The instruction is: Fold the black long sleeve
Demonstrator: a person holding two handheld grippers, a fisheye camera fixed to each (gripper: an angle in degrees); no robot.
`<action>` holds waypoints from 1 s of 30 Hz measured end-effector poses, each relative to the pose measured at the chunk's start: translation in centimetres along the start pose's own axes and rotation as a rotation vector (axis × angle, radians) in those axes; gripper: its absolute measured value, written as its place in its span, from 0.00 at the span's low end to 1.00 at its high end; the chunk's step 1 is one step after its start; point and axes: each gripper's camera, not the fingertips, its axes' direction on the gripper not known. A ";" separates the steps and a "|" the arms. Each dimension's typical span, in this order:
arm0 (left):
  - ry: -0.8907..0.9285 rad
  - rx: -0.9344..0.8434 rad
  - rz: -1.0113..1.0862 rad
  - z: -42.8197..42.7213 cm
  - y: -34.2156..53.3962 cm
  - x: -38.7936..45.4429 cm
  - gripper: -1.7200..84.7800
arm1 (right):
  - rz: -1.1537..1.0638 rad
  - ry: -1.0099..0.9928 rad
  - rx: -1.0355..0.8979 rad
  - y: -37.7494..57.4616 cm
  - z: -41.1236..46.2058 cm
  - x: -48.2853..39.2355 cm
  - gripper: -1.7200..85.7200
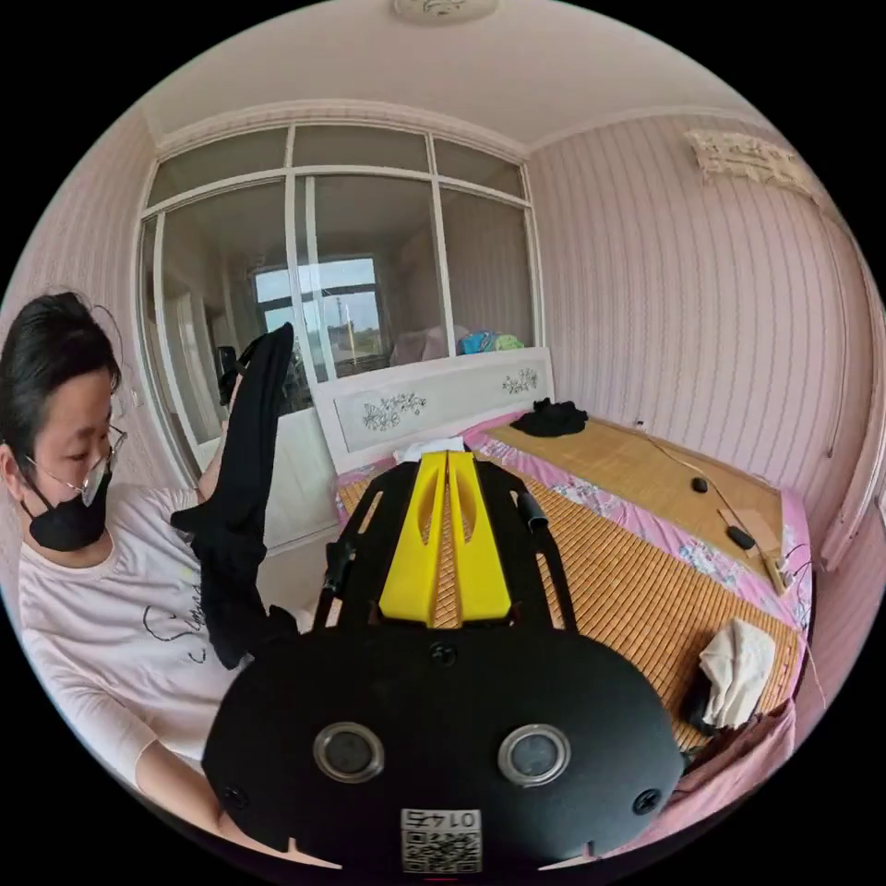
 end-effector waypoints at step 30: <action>-0.593 -0.425 -0.564 -11.0 22.9 -13.1 0.01 | 0.795 -0.359 -0.480 17.5 47.0 14.6 0.11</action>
